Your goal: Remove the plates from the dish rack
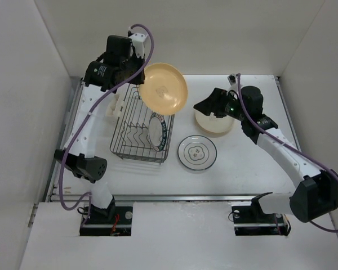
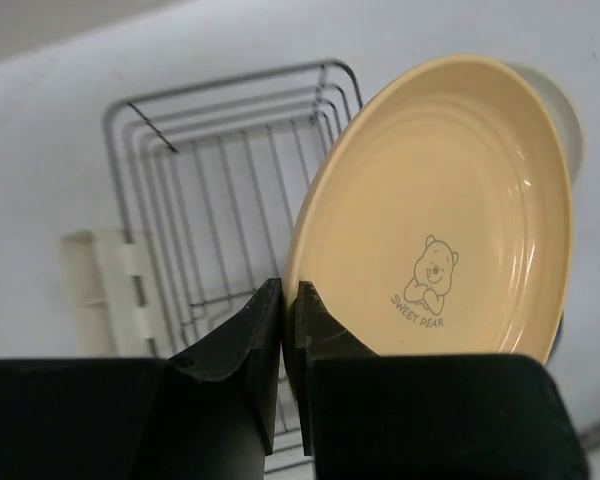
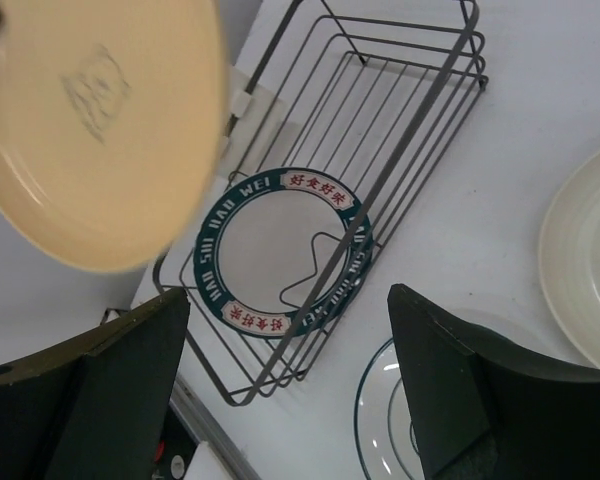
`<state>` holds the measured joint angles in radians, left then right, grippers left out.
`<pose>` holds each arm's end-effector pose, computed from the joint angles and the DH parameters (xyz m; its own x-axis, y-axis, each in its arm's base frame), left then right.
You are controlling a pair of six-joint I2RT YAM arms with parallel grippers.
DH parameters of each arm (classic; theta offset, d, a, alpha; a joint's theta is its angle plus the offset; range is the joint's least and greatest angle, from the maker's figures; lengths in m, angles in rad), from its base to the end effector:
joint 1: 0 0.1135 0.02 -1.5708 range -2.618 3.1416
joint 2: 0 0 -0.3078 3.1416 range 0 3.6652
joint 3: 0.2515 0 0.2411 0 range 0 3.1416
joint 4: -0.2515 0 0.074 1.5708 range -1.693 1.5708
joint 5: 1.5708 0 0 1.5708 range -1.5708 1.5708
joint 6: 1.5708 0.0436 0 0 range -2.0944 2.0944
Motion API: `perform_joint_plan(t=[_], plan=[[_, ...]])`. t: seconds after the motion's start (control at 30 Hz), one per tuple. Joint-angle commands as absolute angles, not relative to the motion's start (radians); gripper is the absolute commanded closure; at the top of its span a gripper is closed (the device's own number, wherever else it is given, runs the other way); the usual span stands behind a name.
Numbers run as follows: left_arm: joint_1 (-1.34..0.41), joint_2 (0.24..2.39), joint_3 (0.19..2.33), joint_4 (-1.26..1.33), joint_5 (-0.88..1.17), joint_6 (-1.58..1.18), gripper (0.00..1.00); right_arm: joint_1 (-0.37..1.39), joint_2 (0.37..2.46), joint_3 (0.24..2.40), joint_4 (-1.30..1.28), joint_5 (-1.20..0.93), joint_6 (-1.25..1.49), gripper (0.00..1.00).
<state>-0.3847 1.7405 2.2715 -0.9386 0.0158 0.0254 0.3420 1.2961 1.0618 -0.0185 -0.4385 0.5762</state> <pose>0.3250 -0.1323 0.5403 -0.3574 0.1721 -0.9179 0.3979 0.9173 0.0171 0.2646 0.1138 0.3855 -0.5740 0.3193 -0.7540 -0.4510 0.6453 0.6166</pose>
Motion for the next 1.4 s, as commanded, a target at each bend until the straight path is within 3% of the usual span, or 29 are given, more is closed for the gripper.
perform_joint_plan(t=[0.0,0.17,0.33,0.47,0.5,0.57,0.6,0.63,0.67,0.7,0.73,1.0,1.37], plan=[[-0.370,1.772,2.198,-0.997,0.354,-0.052,1.00,0.357,1.299,1.055,0.093,-0.483,0.609,0.14],[-0.370,1.772,2.175,-1.009,0.443,-0.029,1.00,0.377,1.313,1.032,0.127,-0.483,0.640,0.14],[-0.370,1.752,2.154,-1.000,0.526,-0.040,1.00,0.396,1.385,1.042,0.127,-0.474,0.660,0.23],[-0.370,1.717,2.131,-0.989,0.549,-0.040,1.00,0.396,1.397,1.042,0.118,-0.446,0.669,0.52],[-0.370,1.717,2.119,-0.989,0.549,-0.040,1.00,0.396,1.397,1.042,0.118,-0.446,0.669,0.78],[-0.370,1.717,2.109,-0.999,0.517,-0.026,1.00,0.396,1.379,1.051,0.103,-0.416,0.678,1.00],[-0.370,1.717,2.109,-0.999,0.484,-0.026,0.87,0.396,1.370,1.051,0.092,-0.401,0.678,1.00],[-0.370,1.717,2.109,-1.011,0.467,-0.011,0.65,0.396,1.361,1.061,0.068,-0.364,0.678,1.00],[-0.370,1.717,2.109,-1.028,0.447,0.000,0.24,0.396,1.336,1.062,0.048,-0.342,0.678,1.00],[-0.370,1.717,2.109,-1.038,0.393,0.024,0.08,0.396,1.322,1.062,0.025,-0.315,0.678,1.00],[-0.392,1.726,2.120,-1.051,0.358,0.038,0.01,0.396,1.307,1.062,-0.029,-0.267,0.678,1.00],[-0.436,1.790,2.148,-1.156,-0.037,0.064,0.00,0.368,1.152,0.968,-0.360,-0.077,0.669,1.00],[-0.436,1.911,2.077,-1.239,-0.064,0.084,0.00,0.368,1.006,0.765,-0.356,-0.025,0.749,1.00]])
